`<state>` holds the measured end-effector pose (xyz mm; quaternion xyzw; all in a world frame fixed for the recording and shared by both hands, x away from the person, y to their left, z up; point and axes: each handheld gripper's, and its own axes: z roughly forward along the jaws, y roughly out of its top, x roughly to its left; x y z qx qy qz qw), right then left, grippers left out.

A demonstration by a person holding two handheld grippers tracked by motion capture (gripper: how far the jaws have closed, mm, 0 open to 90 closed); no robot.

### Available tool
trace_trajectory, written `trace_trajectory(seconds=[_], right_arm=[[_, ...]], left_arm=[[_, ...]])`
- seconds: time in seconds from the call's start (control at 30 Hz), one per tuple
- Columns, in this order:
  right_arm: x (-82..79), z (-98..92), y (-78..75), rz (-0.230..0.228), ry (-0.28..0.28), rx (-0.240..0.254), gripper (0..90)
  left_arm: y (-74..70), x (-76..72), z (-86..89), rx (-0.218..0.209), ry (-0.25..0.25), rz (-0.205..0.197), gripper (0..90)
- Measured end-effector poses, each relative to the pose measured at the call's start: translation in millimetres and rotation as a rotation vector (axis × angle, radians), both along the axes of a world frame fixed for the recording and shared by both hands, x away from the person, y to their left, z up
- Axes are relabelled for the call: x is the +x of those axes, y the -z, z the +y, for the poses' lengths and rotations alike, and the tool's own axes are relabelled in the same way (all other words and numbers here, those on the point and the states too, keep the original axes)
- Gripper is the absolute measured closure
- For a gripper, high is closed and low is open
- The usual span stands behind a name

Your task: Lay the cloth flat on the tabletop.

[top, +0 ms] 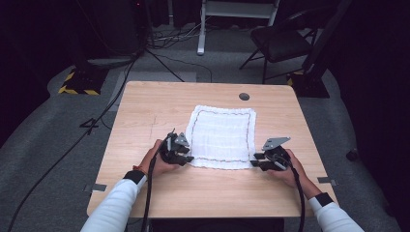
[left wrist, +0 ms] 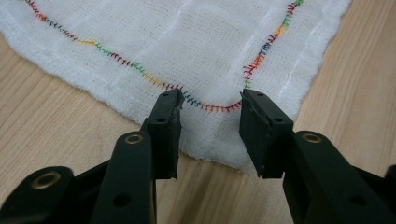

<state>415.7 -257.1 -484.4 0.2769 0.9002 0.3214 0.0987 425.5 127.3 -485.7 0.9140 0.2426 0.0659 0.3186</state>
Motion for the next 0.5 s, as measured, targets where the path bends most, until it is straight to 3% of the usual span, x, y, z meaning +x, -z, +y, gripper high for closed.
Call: trace_trajectory(seconds=[0.1, 0.2, 0.33, 0.5], right_arm=[[-2.3, -2.9, 1.7, 0.015, -0.006, 0.032, 75.6], [-6.6, -3.4, 1.1, 0.015, -0.017, 0.025, 84.1], [-14.6, -9.2, 1.6, 0.015, -0.008, 0.030, 86.4], [-27.4, -18.3, 1.0, 0.019, 0.000, 0.024, 87.4]], left_arm=[[0.8, -0.9, 1.7, -0.010, 0.010, -0.002, 68.9], [1.0, -2.2, 2.9, -0.019, 0.006, 0.012, 73.9], [1.5, -9.3, 0.7, -0.023, 0.006, 0.005, 74.4], [0.7, -23.9, -5.1, -0.018, 0.044, 0.015, 74.5]])
